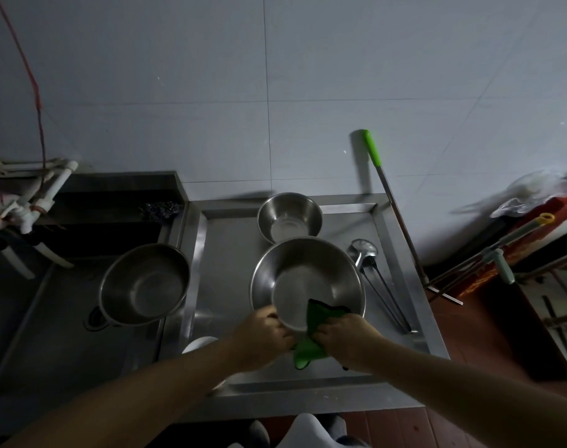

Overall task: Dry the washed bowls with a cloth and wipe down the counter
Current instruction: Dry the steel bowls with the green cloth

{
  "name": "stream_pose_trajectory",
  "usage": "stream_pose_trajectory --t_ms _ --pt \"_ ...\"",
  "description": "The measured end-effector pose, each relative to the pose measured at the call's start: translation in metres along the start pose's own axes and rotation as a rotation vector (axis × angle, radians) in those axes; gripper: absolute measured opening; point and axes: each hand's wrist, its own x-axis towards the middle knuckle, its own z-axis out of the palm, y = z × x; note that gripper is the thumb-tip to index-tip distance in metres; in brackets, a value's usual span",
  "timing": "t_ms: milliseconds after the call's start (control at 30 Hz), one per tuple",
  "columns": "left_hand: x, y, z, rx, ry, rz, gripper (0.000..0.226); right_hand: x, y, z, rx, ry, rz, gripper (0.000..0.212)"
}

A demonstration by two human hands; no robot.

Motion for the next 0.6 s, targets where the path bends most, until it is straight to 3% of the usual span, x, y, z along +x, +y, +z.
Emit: stream_pose_trajectory --t_ms 133,200,333,433,500,600 --pt "-0.015 -0.035 -0.002 0.129 -0.017 0.214 0.022 -0.019 0.034 0.006 -0.134 0.046 -0.084 0.038" --pt "-0.017 -0.054 -0.007 0.176 -0.01 0.239 0.021 -0.022 0.042 0.005 -0.172 0.073 -0.092 0.035" --pt "-0.018 -0.071 -0.007 0.239 -0.059 0.103 0.016 -0.016 0.029 -0.001 -0.178 0.039 -0.059 0.026" --pt "-0.011 -0.037 -0.005 0.122 -0.089 0.019 0.012 -0.009 0.015 -0.008 -0.132 0.018 0.027 0.024" --pt "0.001 -0.012 0.004 0.06 -0.042 -0.046 0.026 -0.001 0.005 -0.016 -0.092 0.009 0.08 0.02" --pt "0.017 0.011 0.012 -0.026 0.066 -0.145 0.019 0.003 -0.008 -0.02 -0.032 0.011 0.116 0.016"
